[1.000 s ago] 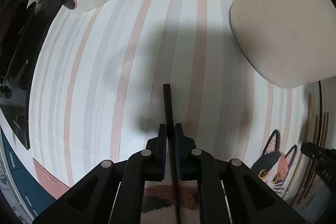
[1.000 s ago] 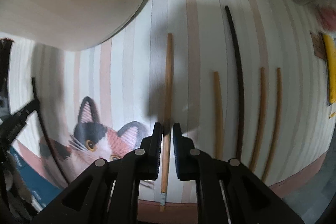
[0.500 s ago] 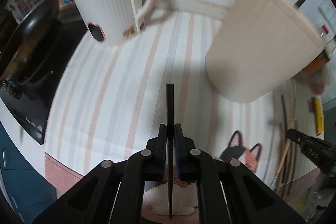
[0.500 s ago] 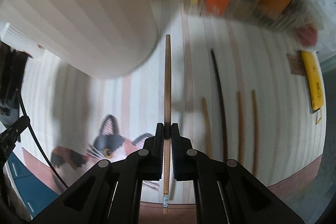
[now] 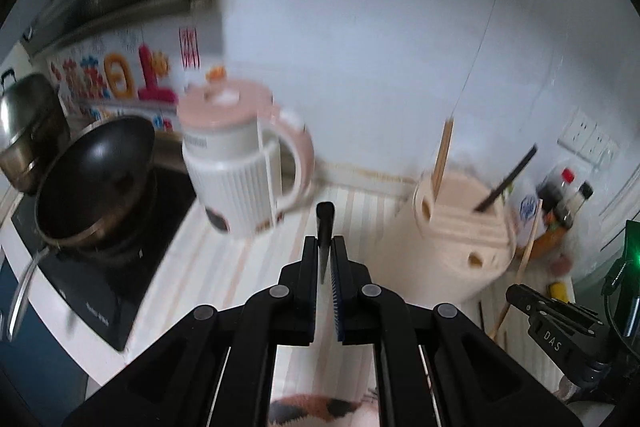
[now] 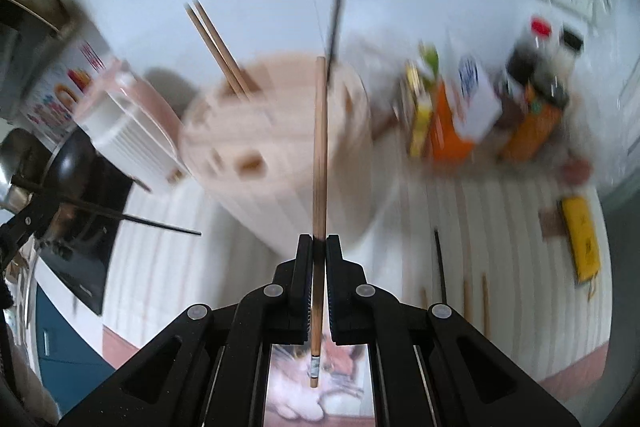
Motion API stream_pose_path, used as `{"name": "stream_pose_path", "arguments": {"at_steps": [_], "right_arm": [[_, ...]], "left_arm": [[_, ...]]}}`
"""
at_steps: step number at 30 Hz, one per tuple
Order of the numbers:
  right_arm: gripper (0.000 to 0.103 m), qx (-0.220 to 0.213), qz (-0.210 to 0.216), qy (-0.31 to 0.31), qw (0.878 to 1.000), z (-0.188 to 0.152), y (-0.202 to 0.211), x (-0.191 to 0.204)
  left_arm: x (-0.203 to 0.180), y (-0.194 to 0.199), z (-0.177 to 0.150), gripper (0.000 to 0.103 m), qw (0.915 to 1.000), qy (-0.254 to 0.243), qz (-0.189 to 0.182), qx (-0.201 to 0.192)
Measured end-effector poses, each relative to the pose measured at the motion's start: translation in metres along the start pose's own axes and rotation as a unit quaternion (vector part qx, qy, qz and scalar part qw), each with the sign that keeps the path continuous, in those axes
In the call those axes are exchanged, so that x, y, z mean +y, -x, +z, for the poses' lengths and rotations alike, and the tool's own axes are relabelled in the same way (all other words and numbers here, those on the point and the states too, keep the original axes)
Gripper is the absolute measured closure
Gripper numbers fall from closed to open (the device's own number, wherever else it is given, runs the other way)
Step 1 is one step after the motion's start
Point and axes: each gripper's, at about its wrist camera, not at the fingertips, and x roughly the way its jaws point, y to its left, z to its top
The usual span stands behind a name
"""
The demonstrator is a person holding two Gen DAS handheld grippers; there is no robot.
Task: Organize utensils
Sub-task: 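Lift both chopsticks and carry them over the beige holder, then lower both chopsticks into the holder and open both tools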
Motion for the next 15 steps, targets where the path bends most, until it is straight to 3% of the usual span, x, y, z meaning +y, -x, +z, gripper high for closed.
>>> {"name": "stream_pose_path", "arguments": {"at_steps": [15], "right_arm": [[0.097,-0.126,0.069,-0.026,0.989,0.084,0.099,-0.001]], "left_arm": [[-0.016,0.087,0.081,0.099,0.9952,-0.014,-0.040,-0.088]]}}
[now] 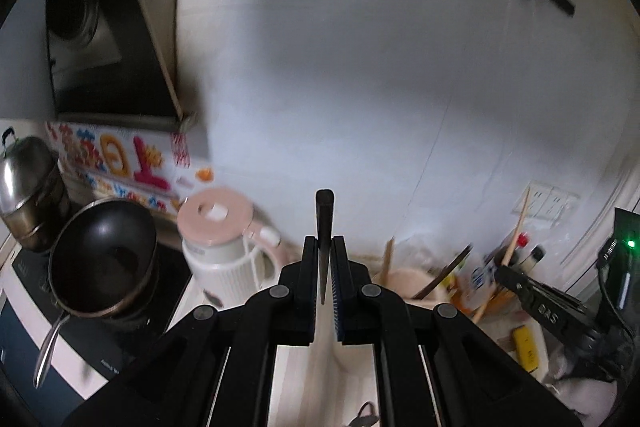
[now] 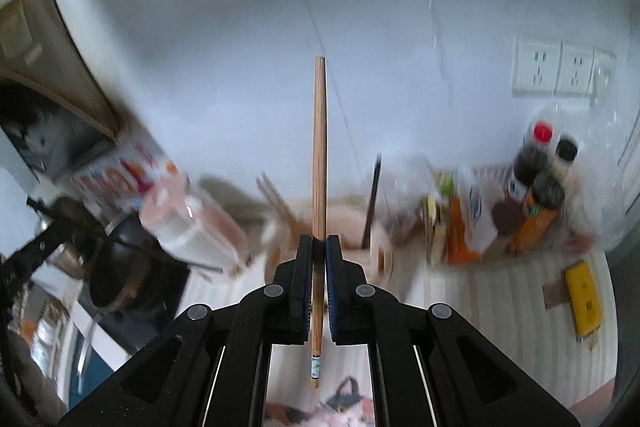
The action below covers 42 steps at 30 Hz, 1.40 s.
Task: Organize utensils
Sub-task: 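Lower both chopsticks into the holder and open both tools, then move both tools down to the chopsticks on the cat cloth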
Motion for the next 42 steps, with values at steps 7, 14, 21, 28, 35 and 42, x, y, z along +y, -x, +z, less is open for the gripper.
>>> {"name": "stream_pose_path", "arguments": {"at_steps": [7,14,21,28,35,42], "right_arm": [[0.097,-0.063,-0.012,-0.015,0.998,0.051,0.003,-0.011],[0.097,-0.091,-0.026,-0.038,0.995,0.065,-0.034,-0.028],[0.097,-0.096,-0.042,-0.018,0.994,0.055,-0.074,-0.031],[0.097,-0.086,-0.039,-0.026,0.995,0.051,-0.088,-0.042],[0.097,-0.064,-0.031,-0.012,0.997,0.044,-0.099,-0.044],[0.080,-0.015,-0.004,-0.004,1.000,0.029,-0.099,-0.049]], "left_arm": [[-0.028,-0.006,0.024,0.099,0.9989,0.005,-0.046,-0.005],[-0.059,-0.060,0.019,0.099,0.9975,0.005,-0.064,0.029],[-0.072,-0.101,0.021,0.101,0.9973,-0.003,-0.058,0.045],[-0.084,-0.103,0.031,0.102,0.9973,-0.010,-0.064,0.036],[-0.075,-0.108,0.027,0.096,0.9984,-0.012,-0.037,0.041],[-0.033,-0.105,-0.012,0.028,0.9977,-0.002,0.039,0.056]]}}
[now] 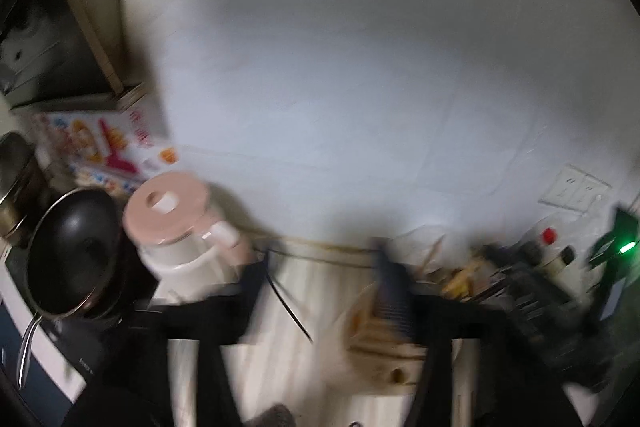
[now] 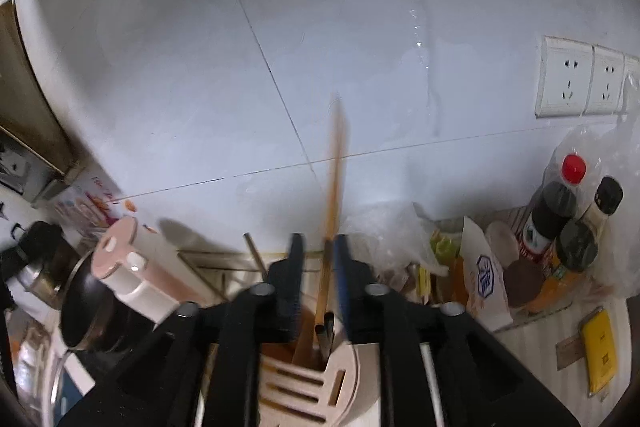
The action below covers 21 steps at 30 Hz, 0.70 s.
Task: Organize utensils
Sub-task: 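Move both tools down to the chopsticks on the cat cloth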
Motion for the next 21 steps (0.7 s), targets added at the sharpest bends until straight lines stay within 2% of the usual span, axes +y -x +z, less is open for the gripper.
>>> {"name": "stream_pose_path", "arguments": {"at_steps": [3,5,6,7,11,14,15,17,20,21], "right_arm": [[0.078,-0.009,-0.002,-0.002,1.000,-0.002,0.016,-0.004],[0.076,-0.010,0.002,-0.009,1.000,-0.004,0.026,-0.008],[0.071,-0.011,0.002,-0.013,1.000,-0.005,0.032,-0.010],[0.065,-0.014,0.001,-0.017,1.000,-0.008,0.040,-0.012],[0.050,-0.016,-0.004,-0.039,0.999,-0.018,0.066,-0.025],[0.039,-0.005,-0.016,-0.063,0.998,-0.037,0.081,-0.043],[0.036,0.006,-0.017,-0.074,0.997,-0.048,0.084,-0.054],[0.035,0.032,-0.038,-0.085,0.995,-0.066,0.083,-0.071],[0.036,0.100,-0.066,-0.105,0.987,-0.108,0.071,-0.104],[0.044,0.137,-0.078,-0.110,0.981,-0.128,0.060,-0.117]], "left_arm": [[0.019,0.000,-0.014,0.024,0.9997,0.017,0.018,-0.002],[0.029,0.000,-0.024,0.013,0.9992,0.028,0.026,0.009],[0.033,-0.001,-0.031,0.003,0.9989,0.030,0.033,0.014],[0.035,-0.001,-0.037,0.000,0.9988,0.031,0.035,0.016],[0.039,-0.008,-0.064,0.000,0.9976,0.031,0.043,0.044],[0.036,-0.021,-0.090,0.000,0.9952,0.019,0.054,0.079],[0.033,-0.026,-0.100,0.000,0.9939,0.012,0.060,0.092],[0.023,-0.038,-0.124,0.000,0.9903,-0.005,0.068,0.121],[0.006,-0.058,-0.160,0.000,0.9836,-0.026,0.071,0.164],[0.001,-0.064,-0.170,0.000,0.9812,-0.032,0.070,0.177]]}}
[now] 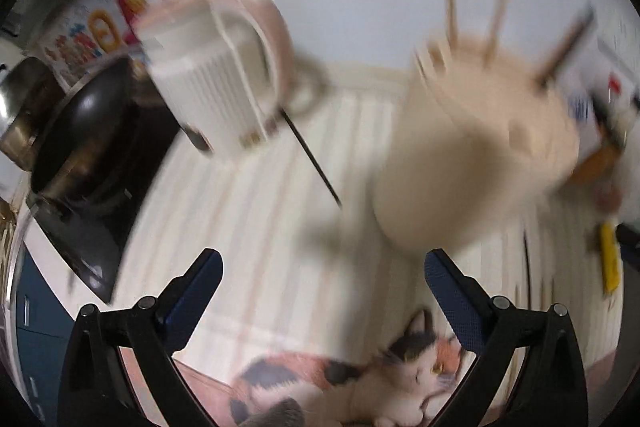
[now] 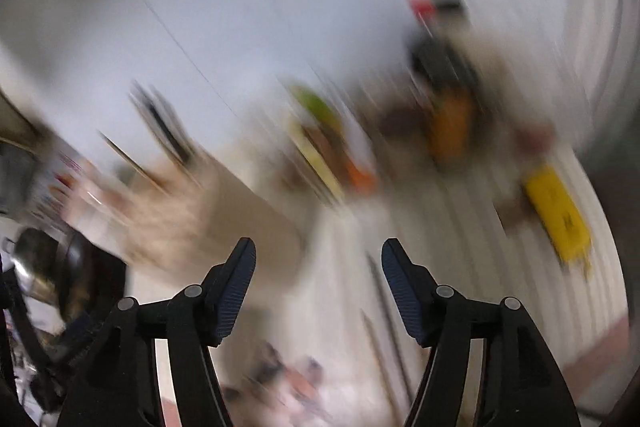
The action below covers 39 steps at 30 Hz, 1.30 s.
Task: Organize utensils
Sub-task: 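Move both tools down to the chopsticks on the cat cloth, then grasp a wooden chopstick with the left tool while the right tool grasps a dark one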
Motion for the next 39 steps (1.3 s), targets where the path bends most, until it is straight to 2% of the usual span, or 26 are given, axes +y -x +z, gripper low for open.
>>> {"name": "stream_pose_path", "arguments": {"at_steps": [1,3,5,8,9,10,12,15,17,19,22,23,24,26,27,28,30,33,39], "right_arm": [[0.058,0.022,-0.005,-0.003,1.000,-0.008,-0.012,-0.010],[0.067,0.079,-0.021,-0.002,0.997,-0.027,-0.045,-0.028],[0.071,0.119,-0.034,0.001,0.992,-0.044,-0.073,-0.042],[0.071,0.165,-0.050,0.010,0.985,-0.066,-0.110,-0.055],[0.071,0.175,-0.054,0.016,0.983,-0.071,-0.118,-0.056],[0.077,0.187,-0.058,0.025,0.980,-0.076,-0.125,-0.057],[0.097,0.198,-0.067,0.038,0.977,-0.087,-0.133,-0.061],[0.098,0.193,-0.093,0.033,0.976,-0.090,-0.125,-0.073],[0.098,0.194,-0.085,0.003,0.977,-0.092,-0.118,-0.091],[0.098,0.194,-0.094,-0.010,0.976,-0.094,-0.111,-0.108],[0.098,0.196,-0.095,-0.022,0.976,-0.098,-0.104,-0.128],[0.098,0.196,-0.097,-0.024,0.976,-0.100,-0.102,-0.133],[0.098,0.195,-0.096,-0.029,0.976,-0.101,-0.100,-0.138],[0.098,0.192,-0.095,-0.038,0.976,-0.104,-0.096,-0.147],[0.098,0.191,-0.095,-0.043,0.976,-0.106,-0.094,-0.155],[0.098,0.191,-0.093,-0.049,0.976,-0.106,-0.091,-0.159],[0.098,0.191,-0.093,-0.053,0.976,-0.107,-0.086,-0.162],[0.097,0.192,-0.090,-0.053,0.976,-0.108,-0.085,-0.162],[0.098,0.207,-0.065,-0.018,0.976,-0.119,-0.091,-0.131]], "left_arm": [[-0.008,-0.011,-0.008,0.000,0.9998,-0.009,0.001,0.018],[-0.025,-0.032,-0.021,0.000,0.9983,-0.030,0.002,0.049],[-0.042,-0.049,-0.033,0.000,0.9958,-0.052,0.006,0.075],[-0.064,-0.065,-0.051,0.000,0.9915,-0.078,0.009,0.104],[-0.071,-0.068,-0.056,0.000,0.9902,-0.084,0.008,0.112],[-0.079,-0.071,-0.061,0.000,0.9887,-0.091,0.005,0.119],[-0.097,-0.074,-0.069,0.001,0.9859,-0.102,-0.007,0.133],[-0.126,-0.074,-0.074,0.002,0.9807,-0.108,-0.049,0.155],[-0.149,-0.077,-0.075,0.005,0.9756,-0.103,-0.087,0.173],[-0.171,-0.082,-0.077,0.023,0.9704,-0.102,-0.110,0.189],[-0.200,-0.094,-0.080,0.028,0.9666,-0.116,-0.113,0.199],[-0.205,-0.097,-0.081,0.033,0.9660,-0.119,-0.110,0.201],[-0.214,-0.103,-0.083,0.048,0.9651,-0.125,-0.104,0.205],[-0.224,-0.103,-0.083,0.060,0.9678,-0.141,-0.087,0.189],[-0.229,-0.102,-0.083,0.070,0.9682,-0.157,-0.074,0.180],[-0.233,-0.100,-0.084,0.094,0.9678,-0.168,-0.077,0.171],[-0.232,-0.101,-0.084,0.098,0.9669,-0.179,-0.072,0.167],[-0.212,-0.102,-0.085,0.099,0.9676,-0.201,-0.038,0.149],[-0.130,-0.107,-0.082,0.099,0.9746,-0.160,0.004,0.156]]}}
